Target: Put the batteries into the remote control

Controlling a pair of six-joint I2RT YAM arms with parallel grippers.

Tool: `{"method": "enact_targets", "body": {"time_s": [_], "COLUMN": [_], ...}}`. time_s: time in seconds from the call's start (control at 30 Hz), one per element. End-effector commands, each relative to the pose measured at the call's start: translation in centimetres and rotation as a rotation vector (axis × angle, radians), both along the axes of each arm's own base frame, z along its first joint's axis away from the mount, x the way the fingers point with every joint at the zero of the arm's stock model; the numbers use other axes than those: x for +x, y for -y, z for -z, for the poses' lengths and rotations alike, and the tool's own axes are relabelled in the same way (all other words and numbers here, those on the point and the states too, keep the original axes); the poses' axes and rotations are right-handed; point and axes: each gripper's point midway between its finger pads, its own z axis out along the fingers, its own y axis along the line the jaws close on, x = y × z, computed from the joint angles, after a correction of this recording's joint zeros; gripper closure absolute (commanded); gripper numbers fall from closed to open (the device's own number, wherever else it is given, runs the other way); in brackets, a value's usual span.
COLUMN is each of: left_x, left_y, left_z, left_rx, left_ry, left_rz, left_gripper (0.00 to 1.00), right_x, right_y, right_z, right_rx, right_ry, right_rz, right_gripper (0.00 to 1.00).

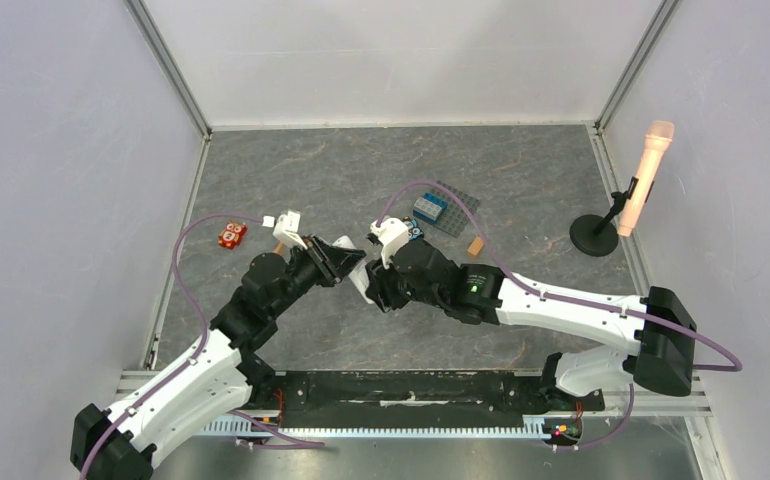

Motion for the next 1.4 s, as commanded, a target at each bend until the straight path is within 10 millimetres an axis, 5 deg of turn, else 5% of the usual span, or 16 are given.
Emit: {"method": "enact_targets", "body": {"time_s": [0.0,0.53,0.77,1.03,1.13,1.27,1.37], "left_x": [-0.2,-0.1,-0.2,-0.6,-0.9,-1.4,-1.6], "left_y": [0.5,-0.3,-0.5,-0.5,-0.6,-0.7,-0.8], "left_z": [-3.2,-2.0,-2.3,-3.8,-4.7,-5.8,-6.4], "left_rx": [-0.14,-0.176,-0.216,-0.299,-0.346,-0.419,-0.477], "left_ry": [0.032,-0.02,-0.027,-0.034,-0.033,-0.035,-0.052], "left_rz": [0.005,-0.047,-0.058,-0.052,-0.045,-0.036,-0.03], "left_gripper": [0.98,0.98,0.98,0.98,0.98,0.98,0.98], "right_x": [0.5,0.8,0.1,0.0,0.8,0.7,-0.5], "right_y": [-0.9,-0.3,0.2,2.5,4.8,7.1,7.1], "right_z": [-3.2,-6.7,-9.7,-11.3,-10.8,-11.2,-12.7], "right_rx": [0.082,0.161,0.279,0.384,0.438,0.562,0.657], "right_ry": [0.046,0.084,0.088,0.069,0.05,-0.025,-0.012], "right_rz": [0.0,0.04,0.039,0.133,0.276,0.385,0.304], "right_gripper": [0.55,0.38,0.26,0.16,0.03,0.02,0.02]}}
